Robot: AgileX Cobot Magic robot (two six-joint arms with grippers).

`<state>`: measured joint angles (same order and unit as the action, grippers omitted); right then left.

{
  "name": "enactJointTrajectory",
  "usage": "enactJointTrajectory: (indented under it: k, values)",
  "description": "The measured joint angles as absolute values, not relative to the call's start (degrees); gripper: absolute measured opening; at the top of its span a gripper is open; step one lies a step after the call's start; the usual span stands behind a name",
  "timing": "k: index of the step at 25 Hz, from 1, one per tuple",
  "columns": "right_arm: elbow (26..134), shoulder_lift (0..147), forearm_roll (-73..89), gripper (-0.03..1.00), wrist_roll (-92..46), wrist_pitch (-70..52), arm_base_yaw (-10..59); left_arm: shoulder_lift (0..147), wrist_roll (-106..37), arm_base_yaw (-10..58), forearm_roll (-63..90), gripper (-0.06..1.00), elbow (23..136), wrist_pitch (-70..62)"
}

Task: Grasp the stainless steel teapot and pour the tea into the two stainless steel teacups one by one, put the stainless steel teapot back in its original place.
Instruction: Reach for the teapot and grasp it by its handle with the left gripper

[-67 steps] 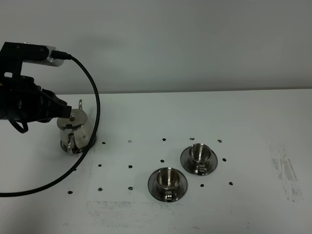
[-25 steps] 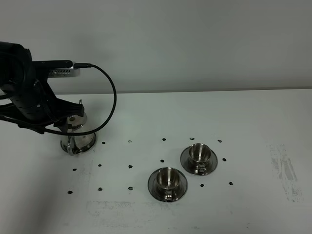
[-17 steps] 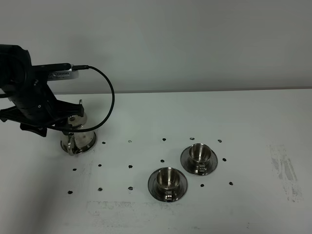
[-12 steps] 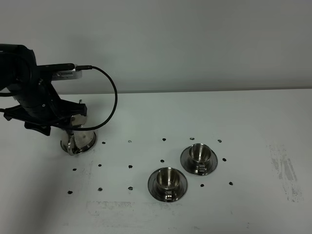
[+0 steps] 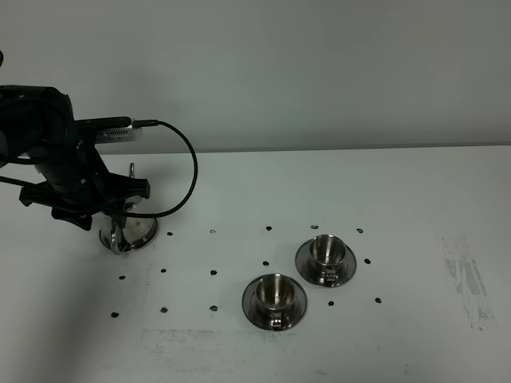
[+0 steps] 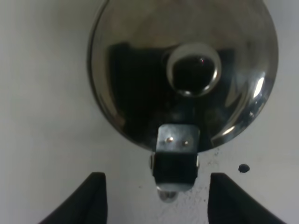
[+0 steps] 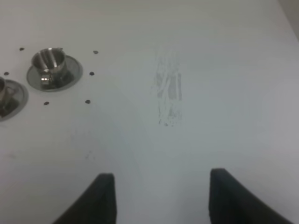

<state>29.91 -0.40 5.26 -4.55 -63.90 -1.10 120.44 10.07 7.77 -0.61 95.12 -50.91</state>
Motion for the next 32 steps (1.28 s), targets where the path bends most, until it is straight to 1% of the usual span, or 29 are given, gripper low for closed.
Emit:
enactJointTrajectory:
  k: [11, 32]
  values:
    - [29.9, -0.4, 5.4, 0.44, -4.5, -63.9, -1.1, 122.6, 8.5, 7.8, 1.9, 0.51, 95.2, -49.3]
    - [29.9, -0.4, 5.4, 0.44, -4.5, -63.9, -1.1, 123.9, 8.3, 7.8, 2.1, 0.51, 95.2, -47.0]
